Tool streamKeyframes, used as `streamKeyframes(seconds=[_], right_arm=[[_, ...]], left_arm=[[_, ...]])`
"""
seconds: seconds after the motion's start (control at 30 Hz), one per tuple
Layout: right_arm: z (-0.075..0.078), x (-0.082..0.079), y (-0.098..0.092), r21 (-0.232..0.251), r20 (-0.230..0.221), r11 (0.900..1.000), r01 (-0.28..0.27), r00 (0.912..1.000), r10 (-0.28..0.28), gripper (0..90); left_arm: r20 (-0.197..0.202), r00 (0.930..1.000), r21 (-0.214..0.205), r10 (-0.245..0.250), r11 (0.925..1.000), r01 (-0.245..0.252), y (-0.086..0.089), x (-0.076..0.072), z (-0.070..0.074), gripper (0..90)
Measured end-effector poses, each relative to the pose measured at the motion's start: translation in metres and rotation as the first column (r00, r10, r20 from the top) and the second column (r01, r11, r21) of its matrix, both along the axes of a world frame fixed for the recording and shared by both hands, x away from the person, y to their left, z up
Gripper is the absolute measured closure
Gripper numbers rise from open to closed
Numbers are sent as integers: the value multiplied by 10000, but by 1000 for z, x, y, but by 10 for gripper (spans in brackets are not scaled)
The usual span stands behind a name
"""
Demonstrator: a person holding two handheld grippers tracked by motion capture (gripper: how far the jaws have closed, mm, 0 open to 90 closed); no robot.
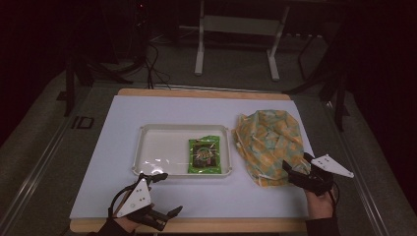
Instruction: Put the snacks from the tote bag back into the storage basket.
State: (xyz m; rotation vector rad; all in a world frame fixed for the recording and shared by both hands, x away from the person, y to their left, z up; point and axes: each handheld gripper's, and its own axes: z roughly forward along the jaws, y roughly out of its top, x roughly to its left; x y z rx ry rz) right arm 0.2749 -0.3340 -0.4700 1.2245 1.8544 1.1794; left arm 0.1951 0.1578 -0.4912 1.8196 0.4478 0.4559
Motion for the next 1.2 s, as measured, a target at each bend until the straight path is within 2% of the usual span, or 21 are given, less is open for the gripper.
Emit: streamKeyframes(seconds=[0.13,0.43,0.73,0.77,0.97,1.2], right_arm=[[1,0,-2,58,122,9999,100,9999,-100,149],[-3,1,0,175,-127,9998,-97,9999,99,149],[-2,0,-1,68,251,9997,-252,9994,250,149],[-2,0,-1,181,320,9993,-327,9990,322,149],[-3,0,1,66,457,9989,-473,9978,470,149],[-3,0,-1,167,454,9988,-471,9979,463,149]], left_arm=[[11,10000,-32,-14,10000,14,0,0,0,3],[21,10000,-27,-25,10000,25,0,0,0,3],[14,10000,-51,-5,10000,5,0,0,1,3],[13,10000,-52,11,10000,-11,1,0,1,3],[13,10000,-60,15,10000,-15,0,1,1,3],[13,10000,-76,10,10000,-10,1,0,1,3]])
